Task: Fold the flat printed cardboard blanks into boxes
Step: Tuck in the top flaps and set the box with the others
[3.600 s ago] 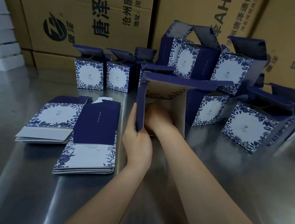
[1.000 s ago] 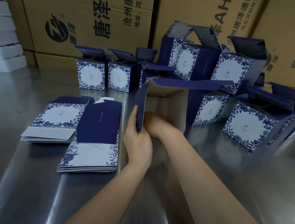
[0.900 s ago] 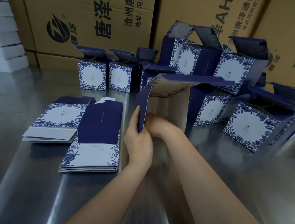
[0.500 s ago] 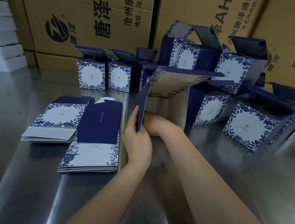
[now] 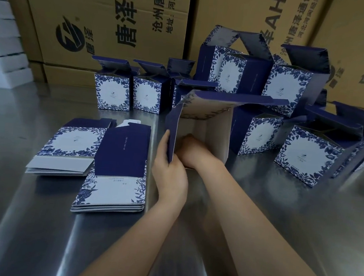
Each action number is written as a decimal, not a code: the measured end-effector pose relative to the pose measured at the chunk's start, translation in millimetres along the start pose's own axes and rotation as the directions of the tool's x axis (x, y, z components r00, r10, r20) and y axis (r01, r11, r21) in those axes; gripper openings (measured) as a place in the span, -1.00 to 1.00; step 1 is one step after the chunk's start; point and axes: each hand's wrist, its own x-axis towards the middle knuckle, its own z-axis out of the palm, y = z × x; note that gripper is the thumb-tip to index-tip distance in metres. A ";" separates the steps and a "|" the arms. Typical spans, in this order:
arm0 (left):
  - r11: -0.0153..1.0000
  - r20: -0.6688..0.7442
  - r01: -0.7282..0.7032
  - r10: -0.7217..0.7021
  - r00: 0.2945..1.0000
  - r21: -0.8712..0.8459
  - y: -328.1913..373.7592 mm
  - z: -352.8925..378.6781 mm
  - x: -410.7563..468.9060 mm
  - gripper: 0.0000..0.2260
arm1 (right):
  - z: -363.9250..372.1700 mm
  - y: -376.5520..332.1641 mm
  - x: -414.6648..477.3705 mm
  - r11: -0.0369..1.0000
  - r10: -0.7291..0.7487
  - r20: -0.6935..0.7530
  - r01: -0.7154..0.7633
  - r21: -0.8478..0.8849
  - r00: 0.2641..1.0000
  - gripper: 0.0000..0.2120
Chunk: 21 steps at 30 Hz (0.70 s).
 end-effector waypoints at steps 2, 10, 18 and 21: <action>1.000 -0.002 0.003 -0.003 1.000 0.003 -0.3 0.8 -0.2 -0.49 | -1.1 -3.2 2.2 1.000 0.004 0.057 -0.003 -0.009 0.998 -0.65; 0.994 0.041 -0.042 0.038 0.998 0.099 1.1 -2.1 3.6 -0.49 | -7.2 -4.4 -12.9 0.982 0.086 -0.139 -0.060 0.178 0.987 -0.80; 0.987 0.036 -0.038 0.032 0.999 0.156 8.0 -6.8 11.9 -0.48 | -10.3 -27.2 -68.1 0.871 0.083 -0.719 0.300 0.389 0.690 -0.67; 0.984 0.036 -0.062 0.056 0.998 0.170 13.7 -6.6 12.2 -0.50 | -15.9 -26.7 -83.7 0.811 -0.011 -0.931 0.548 0.206 0.366 -0.71</action>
